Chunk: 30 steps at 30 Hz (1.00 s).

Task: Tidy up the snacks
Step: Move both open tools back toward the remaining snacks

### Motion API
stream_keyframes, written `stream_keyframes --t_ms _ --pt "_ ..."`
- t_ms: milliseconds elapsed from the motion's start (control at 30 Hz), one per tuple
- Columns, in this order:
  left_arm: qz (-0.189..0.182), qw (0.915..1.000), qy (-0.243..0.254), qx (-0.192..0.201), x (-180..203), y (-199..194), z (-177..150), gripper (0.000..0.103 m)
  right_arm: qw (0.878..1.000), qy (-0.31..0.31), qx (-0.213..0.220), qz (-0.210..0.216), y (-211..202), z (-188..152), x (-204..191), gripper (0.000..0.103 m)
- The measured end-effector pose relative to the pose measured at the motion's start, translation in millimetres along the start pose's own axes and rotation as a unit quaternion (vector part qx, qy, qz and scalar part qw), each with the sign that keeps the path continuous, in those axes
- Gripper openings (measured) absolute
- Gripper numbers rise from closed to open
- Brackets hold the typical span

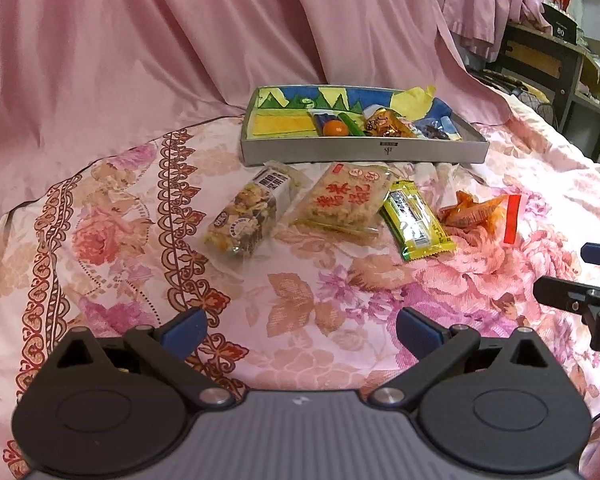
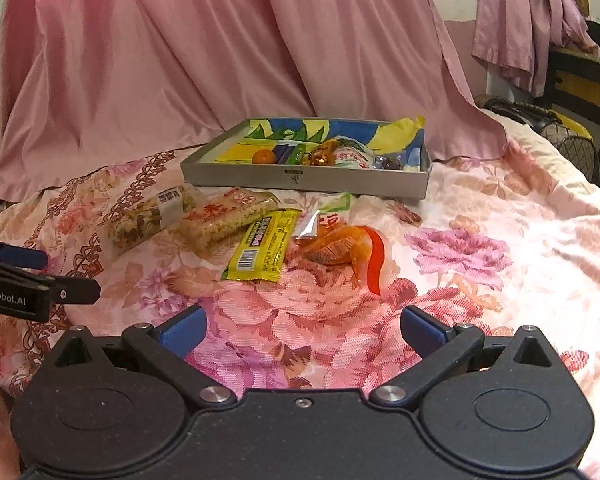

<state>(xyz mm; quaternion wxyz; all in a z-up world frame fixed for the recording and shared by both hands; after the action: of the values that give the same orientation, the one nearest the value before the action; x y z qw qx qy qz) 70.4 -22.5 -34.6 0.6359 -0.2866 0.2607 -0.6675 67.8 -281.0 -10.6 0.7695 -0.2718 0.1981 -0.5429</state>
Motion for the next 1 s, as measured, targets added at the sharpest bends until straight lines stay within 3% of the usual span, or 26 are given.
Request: stream_keyframes --t_ms 467,667,1000 --pt "-0.005 0.9997 -0.001 -0.022 19 24 17 0.103 1.0 0.026 -0.009 -0.01 19 7 27 0.102" --pt "-0.016 0.9996 -0.008 -0.024 33 34 21 0.103 1.0 0.006 -0.005 -0.022 27 13 43 0.102" --pt "-0.022 0.9997 0.013 -0.003 62 52 25 0.103 0.999 0.014 0.004 -0.037 47 23 76 0.102"
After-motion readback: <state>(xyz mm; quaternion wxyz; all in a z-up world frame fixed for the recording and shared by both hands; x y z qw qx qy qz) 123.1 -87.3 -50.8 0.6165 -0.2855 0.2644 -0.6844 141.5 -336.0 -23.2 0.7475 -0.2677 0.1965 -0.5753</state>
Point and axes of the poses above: each gripper's, at about its wrist camera, not at the fingertips, and y roughly the way its jaws point, x to its right, z to its top, the point moved 2 cm from there along y, roughly the way its jaws point, and after that the axes turned 4 degrees about -y, right-handed, at the moved point
